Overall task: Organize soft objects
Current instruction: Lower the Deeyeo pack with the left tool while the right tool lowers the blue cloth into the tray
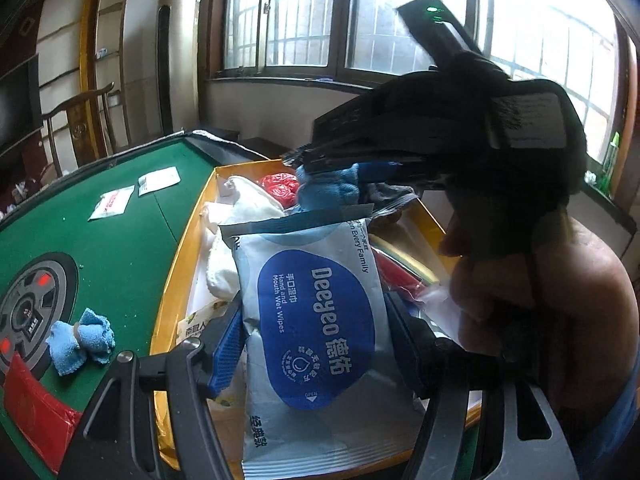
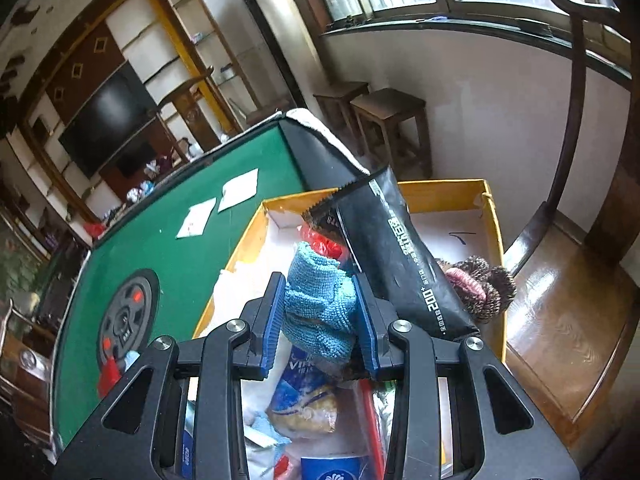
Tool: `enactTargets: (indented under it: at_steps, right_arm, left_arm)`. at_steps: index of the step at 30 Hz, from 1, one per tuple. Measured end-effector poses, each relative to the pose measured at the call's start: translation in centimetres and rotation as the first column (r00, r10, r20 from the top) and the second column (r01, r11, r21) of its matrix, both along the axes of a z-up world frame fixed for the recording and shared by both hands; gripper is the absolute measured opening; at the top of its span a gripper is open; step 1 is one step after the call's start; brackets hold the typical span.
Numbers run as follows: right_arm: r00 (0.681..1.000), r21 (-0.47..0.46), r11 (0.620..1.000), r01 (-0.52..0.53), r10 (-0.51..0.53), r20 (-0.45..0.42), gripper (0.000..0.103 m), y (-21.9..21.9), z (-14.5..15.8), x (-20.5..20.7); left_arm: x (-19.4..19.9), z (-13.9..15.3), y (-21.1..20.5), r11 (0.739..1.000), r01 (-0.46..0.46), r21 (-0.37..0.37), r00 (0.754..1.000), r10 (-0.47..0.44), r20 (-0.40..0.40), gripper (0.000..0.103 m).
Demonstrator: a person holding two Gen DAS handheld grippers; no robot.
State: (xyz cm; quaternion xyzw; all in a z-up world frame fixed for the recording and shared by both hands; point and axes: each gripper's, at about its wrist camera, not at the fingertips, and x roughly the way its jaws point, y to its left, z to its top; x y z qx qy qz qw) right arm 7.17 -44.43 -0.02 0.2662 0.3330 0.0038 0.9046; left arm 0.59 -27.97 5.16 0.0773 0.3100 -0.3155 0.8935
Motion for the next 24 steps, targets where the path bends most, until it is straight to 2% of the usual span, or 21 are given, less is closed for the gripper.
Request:
enactTargets:
  at_steps: [17, 24]
  right_arm:
    - [1.0, -0.008, 1.0, 0.004, -0.004, -0.003, 0.033, 0.01, -0.04, -0.13]
    - [1.0, -0.015, 1.0, -0.009, 0.009, 0.004, 0.033, -0.1, 0.2, -0.17]
  left_arm:
    - [-0.22, -0.11, -0.16, 1.0, 0.007, 0.007, 1.0, -0.007, 0.007, 0.068]
    - [-0.65, -0.18, -0.38, 1.0, 0.005, 0.029, 0.999, -0.006, 0.038, 0.068]
